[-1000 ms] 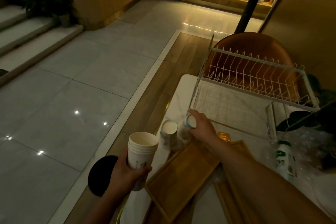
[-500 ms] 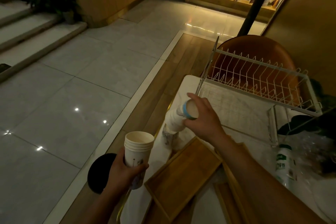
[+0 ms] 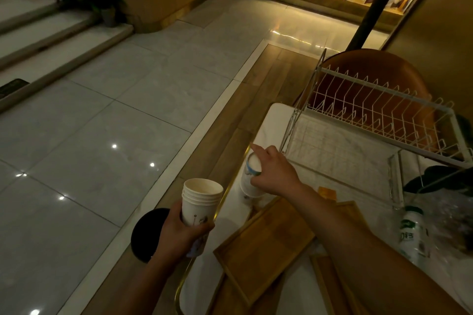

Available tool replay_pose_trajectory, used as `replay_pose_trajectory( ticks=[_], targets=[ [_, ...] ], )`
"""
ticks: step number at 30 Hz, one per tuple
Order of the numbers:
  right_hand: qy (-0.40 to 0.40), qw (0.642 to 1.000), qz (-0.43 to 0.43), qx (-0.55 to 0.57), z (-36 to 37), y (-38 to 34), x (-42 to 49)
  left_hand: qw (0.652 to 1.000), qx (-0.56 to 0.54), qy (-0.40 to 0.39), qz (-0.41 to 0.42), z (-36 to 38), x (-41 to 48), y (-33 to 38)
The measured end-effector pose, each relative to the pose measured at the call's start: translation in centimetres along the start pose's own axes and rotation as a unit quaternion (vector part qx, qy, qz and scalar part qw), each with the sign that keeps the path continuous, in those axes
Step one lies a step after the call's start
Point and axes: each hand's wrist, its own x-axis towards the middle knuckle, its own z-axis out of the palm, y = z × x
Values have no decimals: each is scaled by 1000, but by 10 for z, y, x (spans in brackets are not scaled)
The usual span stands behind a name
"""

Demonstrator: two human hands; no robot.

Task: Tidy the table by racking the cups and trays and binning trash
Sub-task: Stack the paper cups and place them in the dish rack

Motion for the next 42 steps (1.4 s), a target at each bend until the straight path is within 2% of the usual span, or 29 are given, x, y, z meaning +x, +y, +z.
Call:
replay_pose_trajectory(
  ticks=[5, 12, 18, 24, 33, 39, 42],
  targets=[
    [-72, 996, 0, -48, 13, -2, 4, 1000, 2, -4, 8, 1, 9, 4],
    [-96, 986, -28, -136, 33, -12, 14, 999, -4, -34, 16, 6, 10, 9],
    [-71, 990, -22, -122, 51, -8, 13, 1000, -4, -24, 15, 8, 10, 10],
    [-78, 988, -17, -132, 49, -9, 14, 1000, -12, -20, 11, 6, 8, 17],
    [-101, 953, -89, -271, 31, -18, 16, 1000, 1, -11, -3, 5, 3, 10],
    [-147, 927, -57, -339, 17, -23, 27, 1000, -4, -9, -5, 3, 1, 10],
    [-121, 941, -42, -314, 16, -10, 30, 1000, -10, -13, -2, 1, 2, 11]
  ],
)
